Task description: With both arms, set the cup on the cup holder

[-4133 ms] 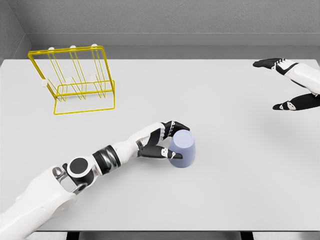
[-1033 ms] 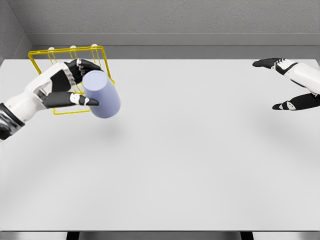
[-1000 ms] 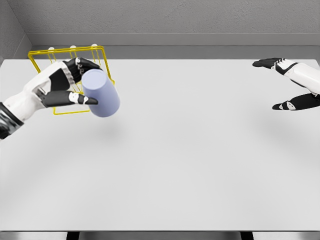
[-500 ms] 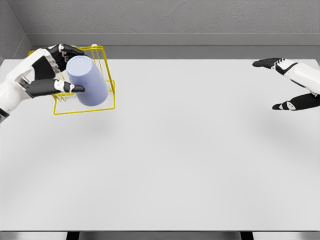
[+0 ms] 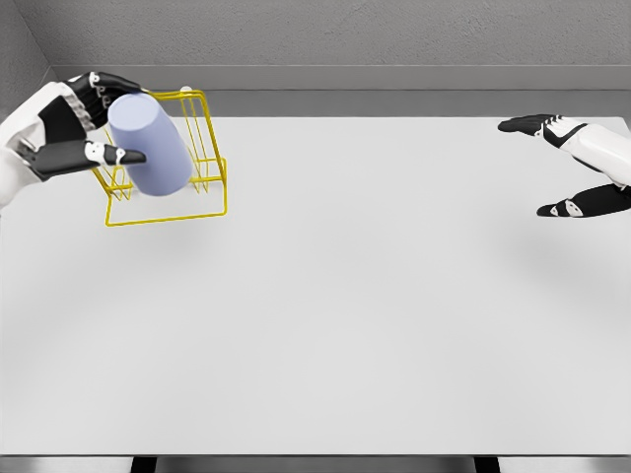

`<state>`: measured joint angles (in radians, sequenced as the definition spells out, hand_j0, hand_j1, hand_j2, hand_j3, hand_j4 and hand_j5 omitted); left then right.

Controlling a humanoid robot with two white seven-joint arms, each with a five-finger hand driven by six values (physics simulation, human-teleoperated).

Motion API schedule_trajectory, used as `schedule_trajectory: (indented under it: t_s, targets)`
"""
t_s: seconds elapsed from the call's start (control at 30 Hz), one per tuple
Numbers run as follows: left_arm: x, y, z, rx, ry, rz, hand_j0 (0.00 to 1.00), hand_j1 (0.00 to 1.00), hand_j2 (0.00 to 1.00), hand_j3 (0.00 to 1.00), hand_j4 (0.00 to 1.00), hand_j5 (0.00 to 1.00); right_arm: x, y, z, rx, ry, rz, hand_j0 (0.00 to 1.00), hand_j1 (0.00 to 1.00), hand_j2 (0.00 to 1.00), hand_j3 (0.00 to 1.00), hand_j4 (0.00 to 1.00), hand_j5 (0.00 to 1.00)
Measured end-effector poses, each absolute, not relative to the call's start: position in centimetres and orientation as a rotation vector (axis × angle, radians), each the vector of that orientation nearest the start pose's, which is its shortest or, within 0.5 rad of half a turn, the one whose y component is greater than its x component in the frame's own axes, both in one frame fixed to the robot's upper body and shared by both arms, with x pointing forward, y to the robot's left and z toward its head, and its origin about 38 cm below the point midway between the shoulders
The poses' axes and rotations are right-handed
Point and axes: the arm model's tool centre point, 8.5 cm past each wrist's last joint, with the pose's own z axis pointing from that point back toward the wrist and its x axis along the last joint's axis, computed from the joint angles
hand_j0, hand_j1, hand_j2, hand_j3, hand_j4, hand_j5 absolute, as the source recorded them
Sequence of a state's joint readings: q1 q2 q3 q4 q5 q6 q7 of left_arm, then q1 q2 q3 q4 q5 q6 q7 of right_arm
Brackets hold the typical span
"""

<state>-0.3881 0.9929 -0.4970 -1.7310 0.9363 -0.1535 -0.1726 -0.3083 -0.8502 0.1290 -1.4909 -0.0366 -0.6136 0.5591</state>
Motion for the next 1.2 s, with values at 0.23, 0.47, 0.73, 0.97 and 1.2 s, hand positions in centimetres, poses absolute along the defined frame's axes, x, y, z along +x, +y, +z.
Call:
schedule_trajectory:
  t_s: [0.23,0.47,0.73,0.97,1.2]
  targets:
    - [40.4,33.8,26.4,-0.333,-1.718,-0.592,0.6,0.6,0.6,0.6,0.6,0.6,39.4,-38.9,25.4,-0.289,-1.758,1.51,1.0,1.0,1.0,1.0,1.0,1.0]
    - [40.9,34.4,26.5,-0.314,-1.72,-0.575,0.6,0.6,0.6,0.6,0.6,0.6,39.4,-39.0,25.4,-0.29,-1.757,1.507,1.0,1.0,1.0,1.0,1.0,1.0]
    - [41.5,33.6,26.8,-0.334,-1.74,-0.566,0.6,0.6,0.6,0.6,0.6,0.6,39.4,-39.0,25.4,-0.289,-1.759,1.507,1.0,1.0,1.0,1.0,1.0,1.0]
    - [42.3,33.3,26.6,-0.34,-1.743,-0.551,0.6,0.6,0.6,0.6,0.6,0.6,39.4,-38.9,25.4,-0.289,-1.762,1.51,1.0,1.0,1.0,1.0,1.0,1.0]
    - [42.8,32.9,26.3,-0.348,-1.738,-0.548,0.61,0.61,0.61,0.61,0.61,0.61,39.4,-38.9,25.4,-0.289,-1.762,1.51,1.0,1.0,1.0,1.0,1.0,1.0]
